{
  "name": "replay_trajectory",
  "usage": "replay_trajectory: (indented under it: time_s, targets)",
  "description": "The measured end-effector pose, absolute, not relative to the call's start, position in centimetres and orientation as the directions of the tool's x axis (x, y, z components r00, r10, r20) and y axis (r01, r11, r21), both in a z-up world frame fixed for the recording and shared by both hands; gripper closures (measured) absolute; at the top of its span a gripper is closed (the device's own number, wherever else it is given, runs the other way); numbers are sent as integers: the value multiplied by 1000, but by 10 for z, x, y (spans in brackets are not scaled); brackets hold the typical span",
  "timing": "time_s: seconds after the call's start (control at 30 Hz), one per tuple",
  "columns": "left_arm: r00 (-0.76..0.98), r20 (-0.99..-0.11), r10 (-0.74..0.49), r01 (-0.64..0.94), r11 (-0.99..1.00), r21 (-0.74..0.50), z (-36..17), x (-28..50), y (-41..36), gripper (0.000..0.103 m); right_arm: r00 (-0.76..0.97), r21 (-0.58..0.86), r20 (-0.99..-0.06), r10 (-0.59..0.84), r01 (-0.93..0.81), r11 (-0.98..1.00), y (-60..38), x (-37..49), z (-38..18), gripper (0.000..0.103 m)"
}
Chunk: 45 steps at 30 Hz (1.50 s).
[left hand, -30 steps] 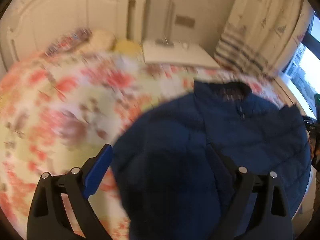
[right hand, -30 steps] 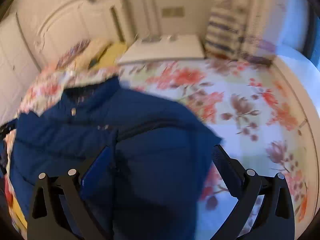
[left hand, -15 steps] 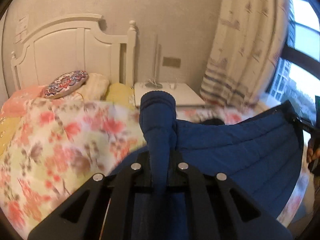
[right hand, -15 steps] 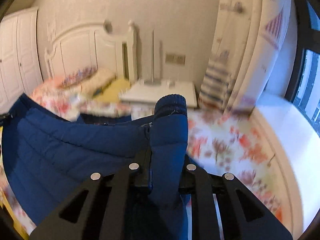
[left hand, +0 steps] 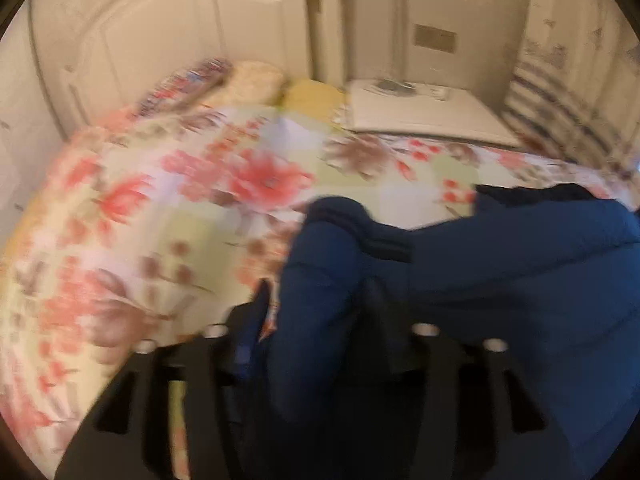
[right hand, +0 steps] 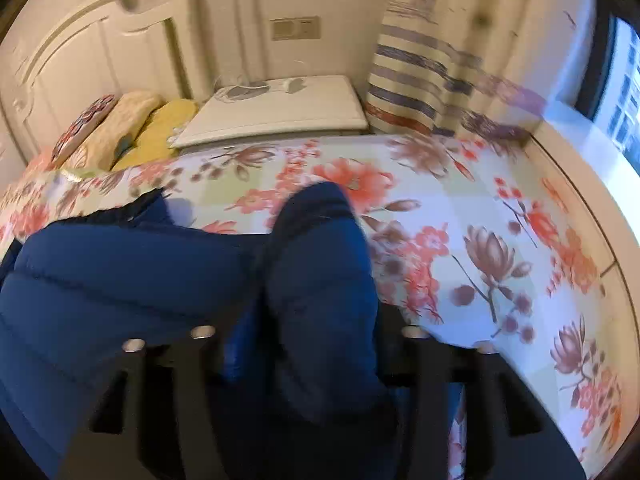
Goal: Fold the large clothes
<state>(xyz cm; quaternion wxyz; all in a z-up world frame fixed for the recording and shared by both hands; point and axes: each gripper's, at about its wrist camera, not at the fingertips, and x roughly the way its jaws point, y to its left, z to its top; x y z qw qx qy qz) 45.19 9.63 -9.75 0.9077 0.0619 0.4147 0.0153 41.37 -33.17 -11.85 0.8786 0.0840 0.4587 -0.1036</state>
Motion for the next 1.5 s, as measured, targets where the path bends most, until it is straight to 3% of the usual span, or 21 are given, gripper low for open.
replay_trajectory:
  time_s: [0.03,0.17,0.27,0.37,0.43,0.57,0.67,0.83,0.97,1.1,1.13,1.17,1.2,1.27,1.33,1.43,1.5]
  targets:
    - [661,-743,105,12,989,151,-97,451,97,30,552,69,-828,-105,284,956,-339,412,-117,12]
    - [734,-674,80,-5,994,113,-70,424,120,14,607,239,-793,52,231,943,-359,380,-92,12]
    - [766,-643,14,27,998,54,-51,381,161,3,665,243,-742,84,150,958,-372,323,-68,9]
    - [721,-675,-157,154,986,-65,-56,329,207,3,667,172,-742,68,92,981,-381,263,-70,9]
    - [695,-693,-193,182,979,-90,-71,295,230,3,650,175,-755,87,71,982,-386,222,-84,9]
    - [680,-712,-176,187,980,-63,-101,246,241,3,652,196,-750,112,57,979,-382,173,-103,9]
    - [733,-665,-143,160,987,-36,-105,224,233,3,669,222,-729,142,36,974,-370,159,-102,9]
    - [771,-608,-189,172,981,-87,-90,205,209,3,658,166,-738,149,-36,985,-329,152,-101,9]
    - [757,-648,-85,170,983,70,-98,211,184,2,642,38,-763,76,-73,997,-306,158,-108,9]
    - [722,-661,-204,176,978,-110,-103,236,204,2,660,63,-745,97,-76,995,-310,167,-109,10]
    - [714,-662,-228,183,973,-139,-104,241,205,8,669,60,-736,104,-88,994,-310,168,-109,16]
    - [690,-664,-289,219,957,-188,-107,247,206,27,673,59,-731,113,-102,993,-309,169,-109,22]
    - [669,-663,-337,241,942,-236,-109,250,205,31,682,56,-722,121,-116,992,-306,167,-108,26]
    - [690,-657,-305,222,952,-210,-108,246,202,66,688,37,-718,106,-114,993,-300,162,-107,41]
    - [701,-651,-291,230,956,-179,-104,233,200,81,698,17,-710,92,-114,993,-293,151,-104,60]
    - [697,-640,-323,264,946,-190,-97,198,206,90,702,20,-706,98,-119,993,-286,118,-102,64]
    - [695,-642,-325,277,944,-178,-93,173,210,90,692,34,-710,129,-149,988,-282,85,-99,64]
